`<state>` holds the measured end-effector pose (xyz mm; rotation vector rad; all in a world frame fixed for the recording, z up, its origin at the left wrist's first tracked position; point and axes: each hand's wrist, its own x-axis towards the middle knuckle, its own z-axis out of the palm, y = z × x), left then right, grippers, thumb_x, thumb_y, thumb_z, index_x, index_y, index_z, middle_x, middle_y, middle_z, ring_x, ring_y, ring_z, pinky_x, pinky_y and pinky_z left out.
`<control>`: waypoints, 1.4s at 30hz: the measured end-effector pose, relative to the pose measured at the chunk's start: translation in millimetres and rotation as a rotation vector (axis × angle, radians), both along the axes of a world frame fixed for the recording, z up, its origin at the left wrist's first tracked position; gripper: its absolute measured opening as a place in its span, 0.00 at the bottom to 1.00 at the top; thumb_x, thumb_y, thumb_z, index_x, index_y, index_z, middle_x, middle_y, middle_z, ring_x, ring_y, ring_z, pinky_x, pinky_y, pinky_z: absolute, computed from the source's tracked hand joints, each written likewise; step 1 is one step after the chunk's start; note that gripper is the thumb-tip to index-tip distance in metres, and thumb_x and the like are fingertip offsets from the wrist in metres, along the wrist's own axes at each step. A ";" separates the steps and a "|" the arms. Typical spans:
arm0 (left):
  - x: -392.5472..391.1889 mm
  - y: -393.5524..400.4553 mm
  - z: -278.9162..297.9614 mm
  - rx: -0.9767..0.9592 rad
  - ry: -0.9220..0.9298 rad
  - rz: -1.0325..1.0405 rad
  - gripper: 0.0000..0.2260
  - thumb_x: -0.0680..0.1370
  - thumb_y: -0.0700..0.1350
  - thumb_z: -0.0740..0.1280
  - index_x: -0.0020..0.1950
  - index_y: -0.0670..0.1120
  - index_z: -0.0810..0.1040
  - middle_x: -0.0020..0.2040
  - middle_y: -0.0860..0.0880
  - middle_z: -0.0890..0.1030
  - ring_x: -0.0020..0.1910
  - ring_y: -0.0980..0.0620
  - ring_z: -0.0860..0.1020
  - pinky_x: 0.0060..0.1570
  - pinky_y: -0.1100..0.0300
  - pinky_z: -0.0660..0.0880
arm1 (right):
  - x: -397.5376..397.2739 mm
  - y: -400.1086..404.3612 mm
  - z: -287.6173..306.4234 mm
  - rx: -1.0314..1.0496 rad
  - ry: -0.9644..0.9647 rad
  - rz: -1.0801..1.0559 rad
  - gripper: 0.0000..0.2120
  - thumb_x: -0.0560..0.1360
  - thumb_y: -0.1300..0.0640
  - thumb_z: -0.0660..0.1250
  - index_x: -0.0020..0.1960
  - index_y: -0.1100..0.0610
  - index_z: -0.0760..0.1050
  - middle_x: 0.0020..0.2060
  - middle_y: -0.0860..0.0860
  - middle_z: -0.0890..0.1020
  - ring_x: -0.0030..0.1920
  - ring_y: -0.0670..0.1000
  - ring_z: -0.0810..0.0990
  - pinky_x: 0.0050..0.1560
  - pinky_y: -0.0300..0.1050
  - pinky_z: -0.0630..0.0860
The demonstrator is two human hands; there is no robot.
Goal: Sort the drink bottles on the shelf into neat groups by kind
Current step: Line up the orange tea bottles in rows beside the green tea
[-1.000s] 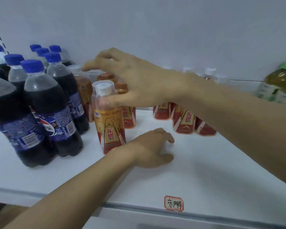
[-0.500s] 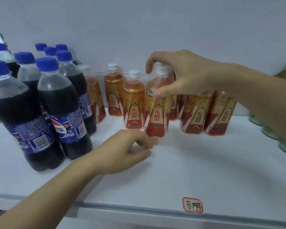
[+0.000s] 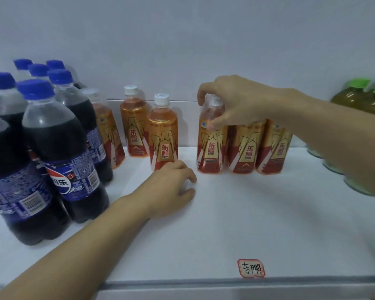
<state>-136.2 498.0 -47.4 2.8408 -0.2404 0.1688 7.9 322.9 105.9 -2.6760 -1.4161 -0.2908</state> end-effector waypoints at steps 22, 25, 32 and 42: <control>-12.7 24.7 1.1 -0.216 -0.112 0.373 0.44 0.67 0.60 0.79 0.75 0.53 0.59 0.70 0.49 0.73 0.62 0.47 0.77 0.54 0.52 0.77 | -95.0 27.3 -83.5 0.895 0.089 0.017 0.06 0.77 0.55 0.71 0.50 0.49 0.74 0.46 0.50 0.77 0.47 0.42 0.74 0.48 0.27 0.65; -11.7 13.4 0.7 -0.328 -0.111 0.276 0.31 0.71 0.56 0.78 0.69 0.55 0.67 0.61 0.52 0.80 0.48 0.56 0.81 0.44 0.56 0.80 | -104.0 4.4 -79.4 0.930 0.087 0.024 0.07 0.76 0.57 0.71 0.53 0.53 0.77 0.49 0.50 0.79 0.51 0.46 0.77 0.52 0.34 0.69; -8.1 -62.5 4.3 -0.349 -0.042 0.119 0.22 0.69 0.66 0.74 0.57 0.58 0.77 0.43 0.62 0.80 0.39 0.65 0.79 0.33 0.71 0.73 | -98.1 -79.9 -47.8 0.835 0.056 -0.006 0.07 0.78 0.57 0.72 0.55 0.54 0.80 0.39 0.38 0.79 0.35 0.33 0.75 0.37 0.26 0.65; 47.2 -178.4 5.1 -0.520 0.063 0.114 0.21 0.71 0.63 0.75 0.58 0.54 0.79 0.48 0.57 0.83 0.48 0.55 0.81 0.49 0.53 0.81 | -44.0 -155.6 -27.7 0.654 0.007 -0.159 0.05 0.79 0.53 0.70 0.54 0.48 0.81 0.29 0.31 0.76 0.29 0.37 0.74 0.30 0.27 0.65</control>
